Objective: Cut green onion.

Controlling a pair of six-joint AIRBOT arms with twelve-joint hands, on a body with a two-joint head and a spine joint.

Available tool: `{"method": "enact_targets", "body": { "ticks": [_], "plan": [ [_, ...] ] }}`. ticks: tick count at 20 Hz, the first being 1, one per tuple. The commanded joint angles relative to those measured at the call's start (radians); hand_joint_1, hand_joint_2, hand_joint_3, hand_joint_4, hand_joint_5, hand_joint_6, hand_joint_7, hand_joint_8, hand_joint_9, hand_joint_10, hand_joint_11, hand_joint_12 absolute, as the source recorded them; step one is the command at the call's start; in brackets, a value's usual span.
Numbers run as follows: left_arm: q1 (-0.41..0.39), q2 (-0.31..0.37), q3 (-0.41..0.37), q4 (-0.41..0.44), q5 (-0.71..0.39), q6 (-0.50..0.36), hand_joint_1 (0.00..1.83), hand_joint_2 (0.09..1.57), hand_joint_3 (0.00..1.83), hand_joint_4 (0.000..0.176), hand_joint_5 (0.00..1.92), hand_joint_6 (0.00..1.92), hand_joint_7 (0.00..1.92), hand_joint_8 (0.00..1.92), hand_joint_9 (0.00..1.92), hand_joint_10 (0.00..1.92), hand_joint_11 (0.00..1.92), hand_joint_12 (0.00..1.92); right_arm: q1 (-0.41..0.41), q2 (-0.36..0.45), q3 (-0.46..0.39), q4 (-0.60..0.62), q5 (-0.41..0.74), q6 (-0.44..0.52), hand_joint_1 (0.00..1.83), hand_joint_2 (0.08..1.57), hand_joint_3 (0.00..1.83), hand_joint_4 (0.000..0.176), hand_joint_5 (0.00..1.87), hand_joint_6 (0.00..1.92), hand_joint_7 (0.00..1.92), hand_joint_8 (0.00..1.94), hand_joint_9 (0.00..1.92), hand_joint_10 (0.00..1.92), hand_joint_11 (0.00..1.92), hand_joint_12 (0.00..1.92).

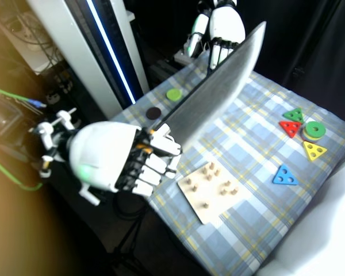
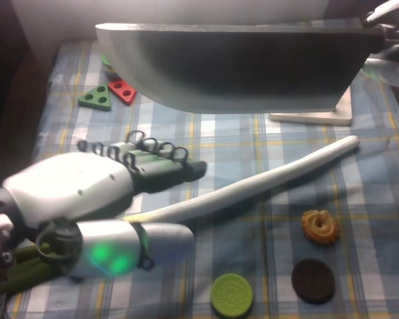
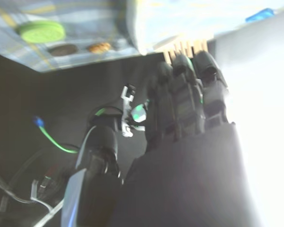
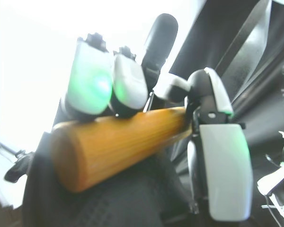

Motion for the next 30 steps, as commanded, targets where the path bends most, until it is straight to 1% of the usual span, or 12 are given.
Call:
{"method": "enact_targets", "body": {
  "ticks": [1, 6, 9, 12, 15, 16, 18, 20, 22, 26, 28, 30],
  "plan": [
    [-0.015, -0.008, -0.001, 0.016, -0.073, -0.003, 0.00, 1.26, 0.00, 0.000, 0.04, 0.00, 0.03, 0.00, 0.00, 0.00, 0.00, 0.00, 0.005, 0.013, 0.000, 0.032, 0.164, 0.016, 0.90, 1.32, 0.00, 0.169, 1.18, 1.92, 1.42, 1.94, 1.53, 1.92, 1.55, 1.92],
    [-0.049, -0.050, 0.017, 0.083, 0.039, -0.003, 0.00, 1.26, 0.00, 0.000, 0.03, 0.00, 0.02, 0.00, 0.00, 0.00, 0.00, 0.00, -0.022, 0.013, -0.010, 0.034, 0.185, 0.033, 0.92, 1.31, 0.00, 0.174, 1.17, 1.92, 1.39, 1.94, 1.51, 1.92, 1.53, 1.92],
    [-0.063, -0.083, 0.038, 0.094, 0.110, -0.003, 0.00, 1.26, 0.00, 0.000, 0.02, 0.00, 0.03, 0.01, 0.03, 0.01, 0.00, 0.00, -0.037, 0.012, -0.020, 0.044, 0.197, 0.035, 0.91, 1.32, 0.00, 0.176, 1.14, 1.92, 1.37, 1.94, 1.51, 1.92, 1.53, 1.92],
    [-0.068, -0.102, 0.049, 0.099, 0.149, -0.002, 0.00, 1.27, 0.00, 0.000, 0.03, 0.01, 0.05, 0.01, 0.04, 0.01, 0.00, 0.00, -0.052, 0.012, -0.025, 0.048, 0.203, 0.039, 0.91, 1.31, 0.00, 0.175, 1.18, 1.92, 1.43, 1.94, 1.55, 1.92, 1.57, 1.92],
    [-0.068, -0.111, 0.055, 0.098, 0.166, -0.003, 0.00, 1.28, 0.00, 0.000, 0.07, 0.02, 0.07, 0.01, 0.06, 0.01, 0.00, 0.00, -0.073, 0.012, -0.027, 0.049, 0.202, 0.047, 0.88, 1.31, 0.00, 0.169, 1.16, 1.92, 1.38, 1.94, 1.50, 1.92, 1.52, 1.92],
    [-0.068, -0.111, 0.054, 0.097, 0.167, -0.003, 0.00, 1.28, 0.00, 0.000, 0.05, 0.00, 0.07, 0.01, 0.06, 0.01, 0.00, 0.00, -0.084, 0.014, -0.028, 0.054, 0.201, 0.048, 0.95, 1.30, 0.00, 0.168, 1.11, 1.92, 1.32, 1.94, 1.44, 1.92, 1.46, 1.92],
    [-0.068, -0.111, 0.055, 0.093, 0.167, -0.003, 0.00, 1.28, 0.00, 0.000, 0.05, 0.00, 0.06, 0.00, 0.04, 0.00, 0.00, 0.00, -0.111, 0.018, -0.030, 0.073, 0.201, 0.048, 0.97, 1.30, 0.00, 0.169, 1.10, 1.92, 1.32, 1.94, 1.45, 1.92, 1.47, 1.92],
    [-0.068, -0.113, 0.055, 0.091, 0.166, -0.003, 0.00, 1.28, 0.00, 0.000, 0.07, 0.01, 0.08, 0.01, 0.05, 0.01, 0.00, 0.00, -0.139, 0.021, -0.035, 0.086, 0.198, 0.048, 0.89, 1.32, 0.00, 0.169, 1.14, 1.92, 1.37, 1.94, 1.50, 1.92, 1.55, 1.92],
    [-0.068, -0.114, 0.055, 0.090, 0.164, -0.003, 0.00, 1.29, 0.01, 0.000, 0.10, 0.02, 0.09, 0.01, 0.06, 0.01, 0.01, 0.00, -0.158, 0.023, -0.039, 0.087, 0.179, 0.049, 0.92, 1.32, 0.00, 0.161, 1.18, 1.92, 1.42, 1.94, 1.55, 1.92, 1.60, 1.92],
    [-0.070, -0.114, 0.055, 0.085, 0.160, -0.003, 0.00, 1.29, 0.00, 0.000, 0.10, 0.01, 0.08, 0.00, 0.04, 0.00, 0.00, 0.00, -0.195, 0.035, -0.042, 0.087, 0.152, 0.049, 0.91, 1.32, 0.00, 0.157, 1.21, 1.92, 1.45, 1.94, 1.56, 1.92, 1.60, 1.92],
    [-0.071, -0.114, 0.055, 0.080, 0.154, -0.003, 0.00, 1.28, 0.00, 0.000, 0.08, 0.01, 0.06, 0.00, 0.03, 0.01, 0.00, 0.00, -0.208, 0.036, -0.042, 0.083, 0.131, 0.049, 0.90, 1.33, 0.00, 0.174, 1.20, 1.92, 1.43, 1.94, 1.54, 1.92, 1.59, 1.92],
    [-0.074, -0.115, 0.054, 0.079, 0.151, -0.003, 0.00, 1.29, 0.00, 0.000, 0.09, 0.00, 0.08, 0.00, 0.05, 0.00, 0.00, 0.00, -0.211, 0.036, -0.042, 0.070, 0.113, 0.049, 0.91, 1.33, 0.00, 0.176, 1.25, 1.92, 1.46, 1.94, 1.57, 1.92, 1.61, 1.92]
  ]
}}
